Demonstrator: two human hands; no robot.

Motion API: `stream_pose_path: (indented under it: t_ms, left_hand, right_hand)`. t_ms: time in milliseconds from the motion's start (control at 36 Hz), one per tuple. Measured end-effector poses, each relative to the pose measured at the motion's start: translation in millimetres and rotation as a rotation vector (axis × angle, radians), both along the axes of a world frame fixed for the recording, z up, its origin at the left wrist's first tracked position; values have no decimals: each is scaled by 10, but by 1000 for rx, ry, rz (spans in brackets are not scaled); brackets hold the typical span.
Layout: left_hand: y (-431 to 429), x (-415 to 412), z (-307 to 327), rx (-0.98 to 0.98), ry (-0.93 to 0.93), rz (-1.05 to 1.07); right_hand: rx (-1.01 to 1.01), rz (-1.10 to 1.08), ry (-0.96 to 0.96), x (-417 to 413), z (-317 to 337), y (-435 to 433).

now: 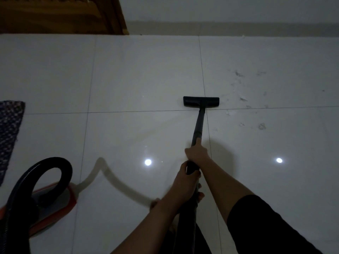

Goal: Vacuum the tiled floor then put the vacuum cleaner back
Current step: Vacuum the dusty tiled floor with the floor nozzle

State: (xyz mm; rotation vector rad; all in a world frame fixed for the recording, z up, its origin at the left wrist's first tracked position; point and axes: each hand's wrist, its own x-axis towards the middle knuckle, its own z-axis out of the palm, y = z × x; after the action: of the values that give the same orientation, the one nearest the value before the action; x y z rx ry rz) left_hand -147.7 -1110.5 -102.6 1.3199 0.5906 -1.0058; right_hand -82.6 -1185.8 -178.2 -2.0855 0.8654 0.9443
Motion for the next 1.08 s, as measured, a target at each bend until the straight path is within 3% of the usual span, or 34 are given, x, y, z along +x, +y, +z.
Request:
stream_pose_path:
  t_ms: [250, 528, 806, 1083]
  left_hand:
    - [0, 28, -171, -6, 11, 37]
    - [-274, 462, -544, -61, 18, 124]
    - [-531, 966, -886, -83, -21, 142]
    - [-199, 507, -863, -15, -51, 39]
  right_hand:
    - [76, -81, -41, 2, -178, -5]
    - [-54, 110, -26, 560, -513, -259]
    - [23, -49, -81, 1091, -718, -514]
    - [138, -139, -101, 588, -596, -247]
